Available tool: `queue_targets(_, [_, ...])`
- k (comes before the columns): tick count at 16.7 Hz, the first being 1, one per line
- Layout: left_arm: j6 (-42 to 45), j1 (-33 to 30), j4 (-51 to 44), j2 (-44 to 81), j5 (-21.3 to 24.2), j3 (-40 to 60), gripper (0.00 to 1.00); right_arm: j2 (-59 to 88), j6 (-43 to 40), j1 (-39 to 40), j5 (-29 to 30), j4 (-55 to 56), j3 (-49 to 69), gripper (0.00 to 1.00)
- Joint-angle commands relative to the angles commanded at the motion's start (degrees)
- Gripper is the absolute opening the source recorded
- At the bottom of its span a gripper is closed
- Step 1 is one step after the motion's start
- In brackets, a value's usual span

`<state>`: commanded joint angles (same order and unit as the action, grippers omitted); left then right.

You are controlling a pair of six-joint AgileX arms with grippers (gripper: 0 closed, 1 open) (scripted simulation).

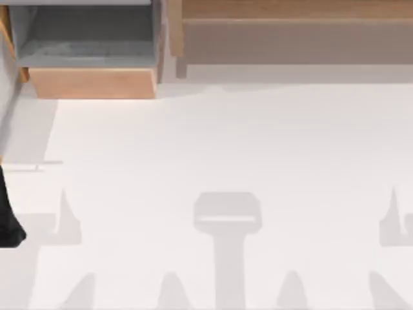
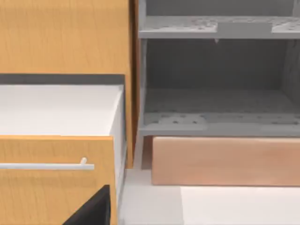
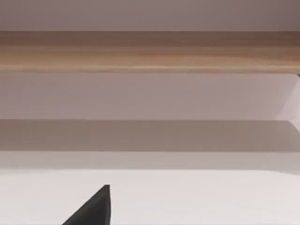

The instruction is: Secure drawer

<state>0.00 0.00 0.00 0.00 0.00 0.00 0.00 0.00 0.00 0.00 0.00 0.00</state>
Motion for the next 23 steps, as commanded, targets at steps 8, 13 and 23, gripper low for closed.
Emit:
queue_targets(8, [0.4, -9.9, 5.0, 13.3, -10.2, 10.3, 1.00, 0.0, 0.0, 0.0, 0.0, 0.0, 0.0, 1.00])
queue_targets(13, [0.6, -23.0, 11.4, 34.6, -23.0, 23.5, 1.00, 0.0, 0.0, 0.0, 0.0, 0.0, 0.0, 1.00])
queue_targets(23, [0.9, -34.5, 17.1, 51.7, -34.1, 35.1, 1.00, 0.0, 0.0, 0.0, 0.0, 0.0, 0.0, 1.00])
